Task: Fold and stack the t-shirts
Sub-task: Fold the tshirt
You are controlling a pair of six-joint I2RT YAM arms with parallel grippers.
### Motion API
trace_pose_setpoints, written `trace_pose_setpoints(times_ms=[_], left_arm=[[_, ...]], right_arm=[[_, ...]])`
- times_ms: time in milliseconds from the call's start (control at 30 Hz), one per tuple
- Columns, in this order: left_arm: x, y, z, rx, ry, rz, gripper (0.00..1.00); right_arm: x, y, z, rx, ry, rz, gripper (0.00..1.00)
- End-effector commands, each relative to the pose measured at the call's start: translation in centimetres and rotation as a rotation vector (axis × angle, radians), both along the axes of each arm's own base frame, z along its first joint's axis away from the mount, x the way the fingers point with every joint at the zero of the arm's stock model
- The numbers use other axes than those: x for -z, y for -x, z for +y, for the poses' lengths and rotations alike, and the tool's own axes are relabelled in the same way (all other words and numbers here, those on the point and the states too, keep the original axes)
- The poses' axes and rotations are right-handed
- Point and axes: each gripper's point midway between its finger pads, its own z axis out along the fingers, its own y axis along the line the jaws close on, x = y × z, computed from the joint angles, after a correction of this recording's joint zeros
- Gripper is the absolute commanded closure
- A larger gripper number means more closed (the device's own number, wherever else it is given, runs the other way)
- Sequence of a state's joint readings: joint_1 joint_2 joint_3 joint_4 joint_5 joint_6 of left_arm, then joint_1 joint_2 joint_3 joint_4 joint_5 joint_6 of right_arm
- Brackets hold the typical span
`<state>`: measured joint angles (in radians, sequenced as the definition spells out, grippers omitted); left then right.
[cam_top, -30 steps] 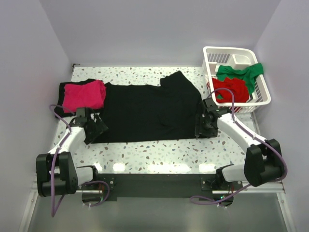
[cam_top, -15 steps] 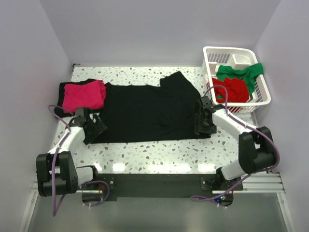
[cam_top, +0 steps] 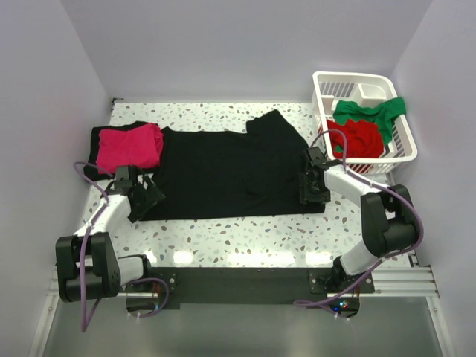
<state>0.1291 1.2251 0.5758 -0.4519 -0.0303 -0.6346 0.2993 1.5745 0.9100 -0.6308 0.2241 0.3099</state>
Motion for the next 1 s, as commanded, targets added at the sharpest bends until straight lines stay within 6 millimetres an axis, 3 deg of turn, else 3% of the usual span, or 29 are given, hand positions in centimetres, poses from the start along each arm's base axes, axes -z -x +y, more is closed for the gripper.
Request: trace_pose_setpoints(times_ms=[0,100,133,233,400,600,967], left_arm=[[0.7,0.7,0.8,-0.01,-0.025,0.042,0.06],[0.8,0.8,0.8,-0.013,-0.025,0.048,0.06],[0.9,0.9,0.8,-0.013,-0.024,0.052,0.06],[0.9,0.8,0.8,-0.014,-0.026,0.05,0.06],[0.9,0.9,0.9,-0.017,-0.026,0.051,0.06],[0.8,1.0,1.1,-0.026,-0.034,0.053,0.06],[0.5,0.8,1.1,-0.025,-0.04,0.038,0.06]], right_arm=[[-0.3,-1.5,-0.3,-0.005,0.003,-0.039,0.48],[0.0,-1.3,-0.6,-0.006,0.009,-0.017,0.57],[0.1,-1.3,-0.7,-0.004,0.012,-0.013,0.71],[-0.2,-1.0,-0.9,0.001,0.014,-0.003,0.88],[-1.7,-0.7,-1.3,0.036,0.028,0.002,1.0],[-2.7,1.5,-2.6,0.116,0.099,0.077,1.0],[-2.8,5.2,-4.3,0.23,0.187,0.186,1.0]])
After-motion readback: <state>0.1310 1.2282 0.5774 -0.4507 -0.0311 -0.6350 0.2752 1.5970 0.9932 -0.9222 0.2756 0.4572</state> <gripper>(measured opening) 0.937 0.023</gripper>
